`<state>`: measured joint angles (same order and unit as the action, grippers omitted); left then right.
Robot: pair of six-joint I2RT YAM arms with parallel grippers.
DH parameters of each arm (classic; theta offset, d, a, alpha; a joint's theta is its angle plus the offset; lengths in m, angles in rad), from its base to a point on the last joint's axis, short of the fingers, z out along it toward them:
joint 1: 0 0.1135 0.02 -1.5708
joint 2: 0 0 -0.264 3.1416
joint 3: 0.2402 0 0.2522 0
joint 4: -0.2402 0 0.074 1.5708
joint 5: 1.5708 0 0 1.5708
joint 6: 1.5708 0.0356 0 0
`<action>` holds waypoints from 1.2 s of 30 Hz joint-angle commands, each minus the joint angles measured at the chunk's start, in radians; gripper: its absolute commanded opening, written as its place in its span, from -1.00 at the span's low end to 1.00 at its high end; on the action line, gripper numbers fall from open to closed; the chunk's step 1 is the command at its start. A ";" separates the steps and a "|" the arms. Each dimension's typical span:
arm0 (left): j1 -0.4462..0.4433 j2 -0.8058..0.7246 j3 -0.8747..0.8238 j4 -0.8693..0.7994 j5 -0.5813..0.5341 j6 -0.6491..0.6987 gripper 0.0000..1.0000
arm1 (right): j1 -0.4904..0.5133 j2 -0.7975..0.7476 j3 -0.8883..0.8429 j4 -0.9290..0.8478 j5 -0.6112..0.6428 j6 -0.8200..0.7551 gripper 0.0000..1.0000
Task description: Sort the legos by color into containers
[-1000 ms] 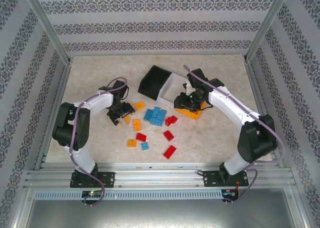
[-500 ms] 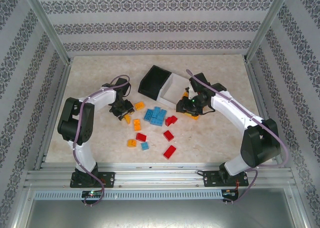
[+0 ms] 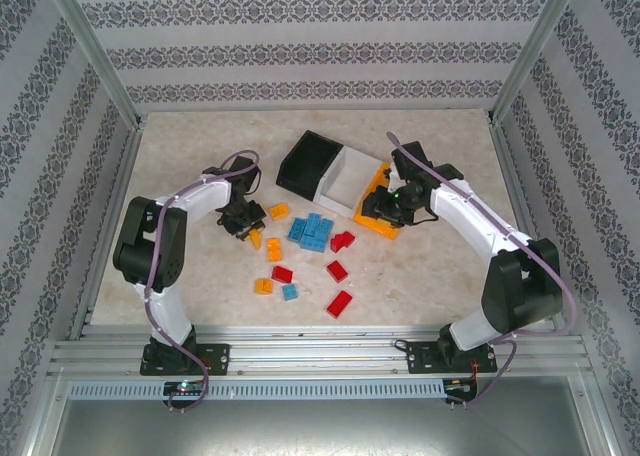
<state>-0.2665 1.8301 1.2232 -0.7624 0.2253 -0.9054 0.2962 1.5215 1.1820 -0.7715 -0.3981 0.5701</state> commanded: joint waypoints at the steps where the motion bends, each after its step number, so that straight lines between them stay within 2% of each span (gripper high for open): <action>1: 0.007 -0.083 0.017 -0.061 0.005 0.022 -0.61 | -0.039 -0.040 -0.023 0.016 -0.001 0.017 -0.14; 5: 0.010 -0.114 0.079 -0.006 0.050 0.031 -0.61 | -0.073 -0.047 -0.063 0.037 -0.021 0.038 -0.14; 8: 0.012 -0.071 0.197 0.014 0.083 0.044 -0.61 | -0.077 -0.049 -0.080 0.043 -0.024 0.054 -0.14; 14: 0.010 0.136 0.532 0.007 0.145 0.044 -0.61 | -0.077 -0.055 -0.076 0.036 -0.018 0.072 -0.14; 24: 0.001 0.516 1.065 -0.150 0.191 0.093 -0.60 | -0.077 -0.120 -0.091 -0.011 0.038 0.097 -0.14; 29: -0.001 0.630 1.198 -0.182 0.213 0.093 -0.60 | -0.077 -0.150 -0.107 -0.037 0.067 0.106 -0.14; 36: -0.017 0.690 1.220 -0.165 0.234 0.086 -0.59 | -0.078 -0.184 -0.133 -0.054 0.090 0.132 -0.14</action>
<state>-0.2733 2.4863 2.4176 -0.8829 0.4454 -0.8368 0.2199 1.3693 1.0702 -0.7937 -0.3401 0.6781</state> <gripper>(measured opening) 0.220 0.429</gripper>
